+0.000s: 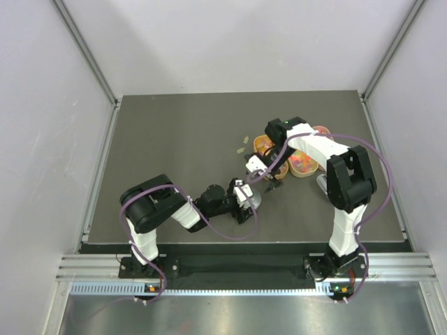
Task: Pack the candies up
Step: Screw the bottle lid onto the packing bottle.
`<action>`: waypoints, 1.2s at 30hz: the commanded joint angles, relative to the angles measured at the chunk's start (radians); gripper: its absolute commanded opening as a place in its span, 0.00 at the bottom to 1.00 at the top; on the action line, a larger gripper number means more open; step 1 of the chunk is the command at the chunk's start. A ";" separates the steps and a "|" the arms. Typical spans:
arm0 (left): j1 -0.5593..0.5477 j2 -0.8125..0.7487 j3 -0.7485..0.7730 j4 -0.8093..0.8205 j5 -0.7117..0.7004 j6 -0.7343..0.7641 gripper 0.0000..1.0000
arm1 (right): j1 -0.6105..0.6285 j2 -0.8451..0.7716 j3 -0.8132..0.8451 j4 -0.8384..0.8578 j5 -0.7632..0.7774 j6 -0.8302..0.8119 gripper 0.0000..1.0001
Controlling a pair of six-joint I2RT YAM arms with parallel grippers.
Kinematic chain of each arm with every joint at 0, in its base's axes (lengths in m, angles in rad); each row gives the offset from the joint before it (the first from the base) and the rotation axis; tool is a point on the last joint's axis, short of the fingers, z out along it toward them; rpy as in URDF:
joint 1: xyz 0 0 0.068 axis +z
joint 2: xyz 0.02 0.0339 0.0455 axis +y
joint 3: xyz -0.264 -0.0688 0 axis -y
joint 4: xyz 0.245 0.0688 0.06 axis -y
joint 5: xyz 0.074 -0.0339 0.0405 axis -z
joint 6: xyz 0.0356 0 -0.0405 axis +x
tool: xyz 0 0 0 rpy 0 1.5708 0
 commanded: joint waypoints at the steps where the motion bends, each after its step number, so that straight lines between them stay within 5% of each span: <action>1: -0.001 0.012 -0.013 -0.093 -0.025 0.037 0.60 | 0.060 0.010 0.024 -0.229 -0.060 -0.263 1.00; 36: -0.001 0.022 -0.002 -0.107 -0.041 0.032 0.60 | 0.125 0.060 -0.014 -0.120 -0.142 -0.175 1.00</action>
